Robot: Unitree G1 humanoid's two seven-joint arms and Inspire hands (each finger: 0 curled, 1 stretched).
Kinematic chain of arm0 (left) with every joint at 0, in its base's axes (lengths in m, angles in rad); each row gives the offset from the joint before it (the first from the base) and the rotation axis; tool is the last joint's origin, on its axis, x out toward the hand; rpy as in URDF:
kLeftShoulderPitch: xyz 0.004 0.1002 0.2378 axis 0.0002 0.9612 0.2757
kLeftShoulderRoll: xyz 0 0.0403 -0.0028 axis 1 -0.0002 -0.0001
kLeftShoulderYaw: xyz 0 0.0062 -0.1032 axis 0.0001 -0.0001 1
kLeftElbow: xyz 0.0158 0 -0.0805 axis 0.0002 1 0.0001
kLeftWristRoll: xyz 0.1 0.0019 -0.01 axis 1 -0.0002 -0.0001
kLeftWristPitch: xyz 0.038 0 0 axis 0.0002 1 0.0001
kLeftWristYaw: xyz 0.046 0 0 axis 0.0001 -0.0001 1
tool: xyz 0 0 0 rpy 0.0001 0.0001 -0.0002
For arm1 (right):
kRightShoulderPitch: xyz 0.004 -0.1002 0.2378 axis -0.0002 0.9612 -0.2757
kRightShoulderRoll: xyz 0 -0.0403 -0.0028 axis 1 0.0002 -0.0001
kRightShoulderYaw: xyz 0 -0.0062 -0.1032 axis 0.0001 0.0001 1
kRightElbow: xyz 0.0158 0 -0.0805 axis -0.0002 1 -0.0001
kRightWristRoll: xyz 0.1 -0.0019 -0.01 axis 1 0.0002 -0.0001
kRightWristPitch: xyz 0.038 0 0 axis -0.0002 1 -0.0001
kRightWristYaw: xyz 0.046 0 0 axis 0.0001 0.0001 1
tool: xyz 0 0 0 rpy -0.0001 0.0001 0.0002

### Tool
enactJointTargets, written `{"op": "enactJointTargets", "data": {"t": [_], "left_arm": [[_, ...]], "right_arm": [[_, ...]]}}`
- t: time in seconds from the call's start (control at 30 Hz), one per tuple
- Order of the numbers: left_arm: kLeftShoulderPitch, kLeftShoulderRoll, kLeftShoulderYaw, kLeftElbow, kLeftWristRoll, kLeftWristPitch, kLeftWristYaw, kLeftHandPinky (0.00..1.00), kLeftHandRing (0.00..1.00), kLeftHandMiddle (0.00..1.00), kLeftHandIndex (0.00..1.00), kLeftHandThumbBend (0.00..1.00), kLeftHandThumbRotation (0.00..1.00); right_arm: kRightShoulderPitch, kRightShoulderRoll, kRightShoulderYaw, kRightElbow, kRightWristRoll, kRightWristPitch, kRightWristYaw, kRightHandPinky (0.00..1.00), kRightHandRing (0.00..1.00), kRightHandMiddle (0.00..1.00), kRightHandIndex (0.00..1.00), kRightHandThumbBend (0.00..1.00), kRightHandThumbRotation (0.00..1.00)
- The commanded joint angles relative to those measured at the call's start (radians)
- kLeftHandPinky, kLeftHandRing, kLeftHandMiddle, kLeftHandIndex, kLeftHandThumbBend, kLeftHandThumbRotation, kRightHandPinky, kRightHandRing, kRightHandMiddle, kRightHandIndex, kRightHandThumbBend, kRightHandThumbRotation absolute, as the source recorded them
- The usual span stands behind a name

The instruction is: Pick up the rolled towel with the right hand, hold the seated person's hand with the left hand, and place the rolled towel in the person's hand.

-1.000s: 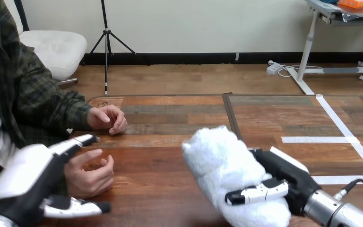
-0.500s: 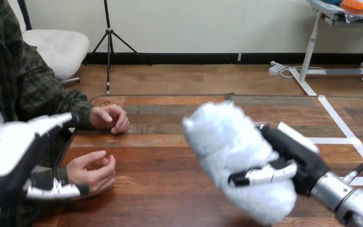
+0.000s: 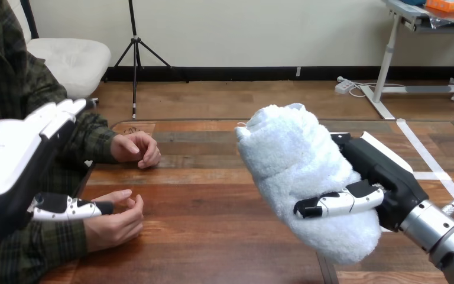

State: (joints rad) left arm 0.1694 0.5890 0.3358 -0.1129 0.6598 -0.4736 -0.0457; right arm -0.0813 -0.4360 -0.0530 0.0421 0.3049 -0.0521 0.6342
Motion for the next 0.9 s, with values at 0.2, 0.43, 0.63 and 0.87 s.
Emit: {"op": "enactJointTargets", "data": {"t": [0.2,0.43,0.63,0.87], "left_arm": [[-0.059,0.052,-0.021,0.033,0.007,0.032,0.023,0.76,0.9,0.91,0.91,1.0,0.27],[-0.081,0.078,-0.044,0.089,0.027,0.052,0.027,0.78,0.89,0.9,0.91,1.0,0.29],[-0.098,0.102,-0.065,0.13,0.039,0.074,0.019,0.8,0.9,0.9,0.91,1.0,0.31],[-0.12,0.131,-0.101,0.18,0.053,0.089,0.021,0.82,0.9,0.9,0.9,1.0,0.31]], "right_arm": [[-0.075,-0.005,-0.03,-0.012,0.015,-0.014,0.013,0.1,0.15,0.21,0.23,0.71,0.0],[-0.076,-0.005,-0.036,-0.018,0.024,-0.01,0.02,0.1,0.15,0.21,0.23,0.72,0.0],[-0.068,-0.008,-0.043,-0.041,0.039,0.016,0.022,0.1,0.15,0.21,0.23,0.73,0.0],[-0.056,-0.017,-0.052,-0.069,0.043,0.018,0.024,0.1,0.16,0.22,0.23,0.73,0.0]]}}
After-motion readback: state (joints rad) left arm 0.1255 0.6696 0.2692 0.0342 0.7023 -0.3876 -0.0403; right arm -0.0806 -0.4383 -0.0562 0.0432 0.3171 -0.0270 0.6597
